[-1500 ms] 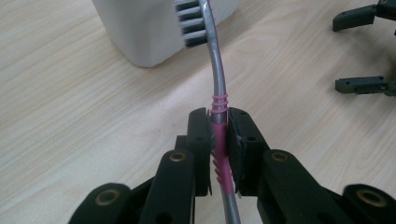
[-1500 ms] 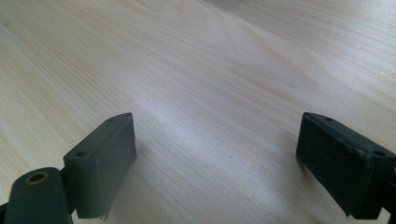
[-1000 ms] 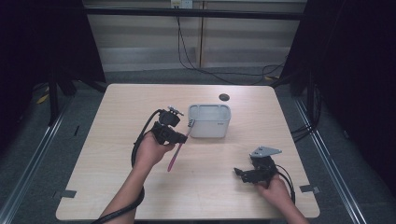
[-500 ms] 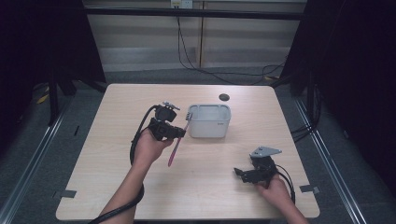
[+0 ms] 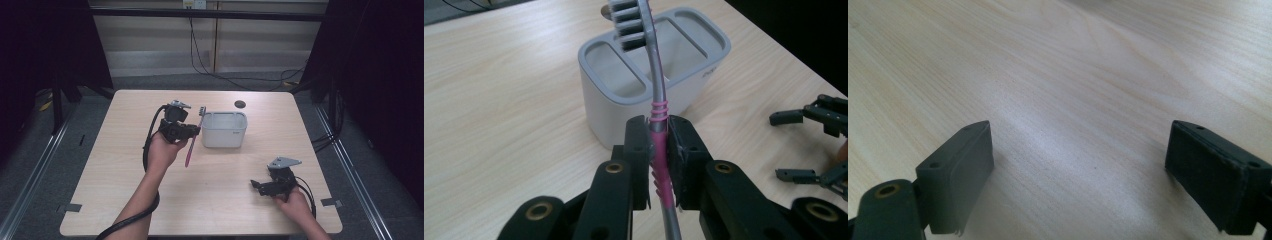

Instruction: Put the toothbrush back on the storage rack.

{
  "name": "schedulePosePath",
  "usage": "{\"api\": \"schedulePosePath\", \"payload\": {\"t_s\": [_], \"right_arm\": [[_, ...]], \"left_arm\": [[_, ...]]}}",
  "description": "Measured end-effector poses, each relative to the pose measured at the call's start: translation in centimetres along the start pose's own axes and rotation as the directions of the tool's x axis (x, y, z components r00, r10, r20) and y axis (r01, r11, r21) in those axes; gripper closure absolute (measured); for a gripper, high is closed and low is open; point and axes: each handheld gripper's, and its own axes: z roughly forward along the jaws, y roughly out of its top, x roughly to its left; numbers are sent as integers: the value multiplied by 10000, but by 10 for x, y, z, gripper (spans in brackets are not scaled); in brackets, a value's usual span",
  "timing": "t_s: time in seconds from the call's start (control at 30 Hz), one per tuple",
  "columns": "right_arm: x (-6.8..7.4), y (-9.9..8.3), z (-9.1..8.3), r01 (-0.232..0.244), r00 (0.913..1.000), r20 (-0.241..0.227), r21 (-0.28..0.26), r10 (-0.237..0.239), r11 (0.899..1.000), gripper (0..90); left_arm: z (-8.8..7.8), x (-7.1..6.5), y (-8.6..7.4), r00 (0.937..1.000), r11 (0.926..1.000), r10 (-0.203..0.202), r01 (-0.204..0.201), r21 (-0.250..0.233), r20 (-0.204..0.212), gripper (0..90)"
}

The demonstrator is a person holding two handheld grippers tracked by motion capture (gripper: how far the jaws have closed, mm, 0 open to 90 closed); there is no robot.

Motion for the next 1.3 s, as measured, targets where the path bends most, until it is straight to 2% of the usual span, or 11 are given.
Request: {"api": "schedulePosePath", "payload": {"t_s": [0.13, 0.17, 0.2, 0.33, 0.8, 1.03, 1.13, 1.3], "right_arm": [[0, 0, 0, 1, 10000, 0, -3, -1, 10000, 114], [0, 0, 0, 0, 10000, 1, -3, 0, 10000, 114], [0, 0, 0, 5, 10000, 2, -3, -5, 10000, 114], [0, 0, 0, -23, 10000, 6, 15, 23, 10000, 114], [0, 0, 0, -1, 10000, 1, 0, 1, 10000, 114], [0, 0, 0, 3, 10000, 0, -2, -3, 10000, 114], [0, 0, 0, -31, 10000, 0, 22, 31, 10000, 114], [0, 0, 0, -15, 10000, 0, 14, 15, 10000, 113]], "left_arm": [[2, 0, 1, 9999, 9988, -143, 141, -471, -36, 801], [1, 1, 2, 10000, 9985, -2, -2, -550, -61, 801], [2, 0, 2, 9999, 9977, -120, 116, -671, -54, 801], [3, 0, 5, 9998, 9955, -145, 133, -942, -121, 801], [8, 4, 14, 9988, 9879, -357, 302, -1524, -335, 801], [9, 7, 19, 9989, 9848, -365, 309, -1710, -296, 801], [8, 7, 23, 9986, 9800, -409, 335, -1963, -339, 801], [8, 6, 28, 9984, 9761, -379, 278, -2156, -429, 801]]}}
